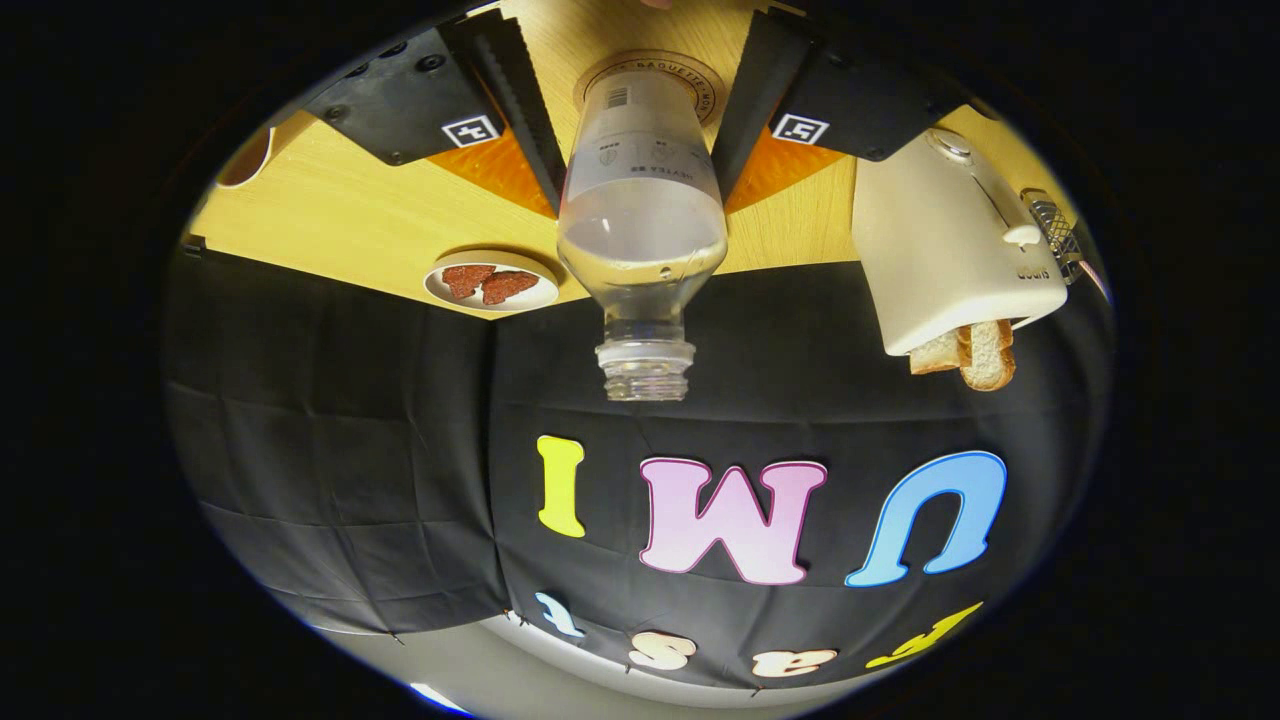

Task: Take the bottle from table, then pour the juice into the cup, finally place the bottle on the coaster

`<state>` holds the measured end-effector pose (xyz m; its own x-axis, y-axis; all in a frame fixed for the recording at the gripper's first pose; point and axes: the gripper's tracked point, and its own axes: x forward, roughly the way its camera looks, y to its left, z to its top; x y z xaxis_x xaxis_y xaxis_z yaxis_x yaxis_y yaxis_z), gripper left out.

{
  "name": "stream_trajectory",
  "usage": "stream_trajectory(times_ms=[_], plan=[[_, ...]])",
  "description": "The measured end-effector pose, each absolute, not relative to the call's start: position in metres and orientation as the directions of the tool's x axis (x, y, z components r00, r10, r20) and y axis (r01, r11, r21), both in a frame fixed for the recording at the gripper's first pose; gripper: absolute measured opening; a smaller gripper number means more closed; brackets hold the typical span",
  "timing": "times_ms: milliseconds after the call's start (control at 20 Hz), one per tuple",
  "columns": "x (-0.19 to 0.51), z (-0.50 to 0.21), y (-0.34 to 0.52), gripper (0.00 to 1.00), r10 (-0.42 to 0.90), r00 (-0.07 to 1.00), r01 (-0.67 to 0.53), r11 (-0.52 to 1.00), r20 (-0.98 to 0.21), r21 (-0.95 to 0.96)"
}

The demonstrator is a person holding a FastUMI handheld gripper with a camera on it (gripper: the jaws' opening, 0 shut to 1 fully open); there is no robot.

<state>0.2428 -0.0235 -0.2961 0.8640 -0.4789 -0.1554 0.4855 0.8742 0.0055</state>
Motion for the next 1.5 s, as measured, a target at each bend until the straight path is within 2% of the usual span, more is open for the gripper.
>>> stream_trajectory(times_ms=[50, 100, 200, 950, 1250, 1500], plan=[[0.242, -0.294, -0.023, 0.85, -0.478, 0.865, 0.484, 0.875, -0.149, 0.001], [0.242, -0.291, -0.022, 0.95, -0.475, 0.87, 0.479, 0.878, -0.133, -0.003], [0.24, -0.286, -0.023, 1.0, -0.476, 0.871, 0.479, 0.878, -0.121, -0.01], [0.166, -0.235, -0.003, 0.98, -0.394, 0.906, 0.392, 0.919, -0.153, -0.045], [0.131, -0.19, 0.007, 0.98, -0.338, 0.929, 0.341, 0.94, -0.15, -0.008], [0.115, -0.14, 0.014, 0.98, -0.291, 0.952, 0.292, 0.956, -0.095, 0.004]])
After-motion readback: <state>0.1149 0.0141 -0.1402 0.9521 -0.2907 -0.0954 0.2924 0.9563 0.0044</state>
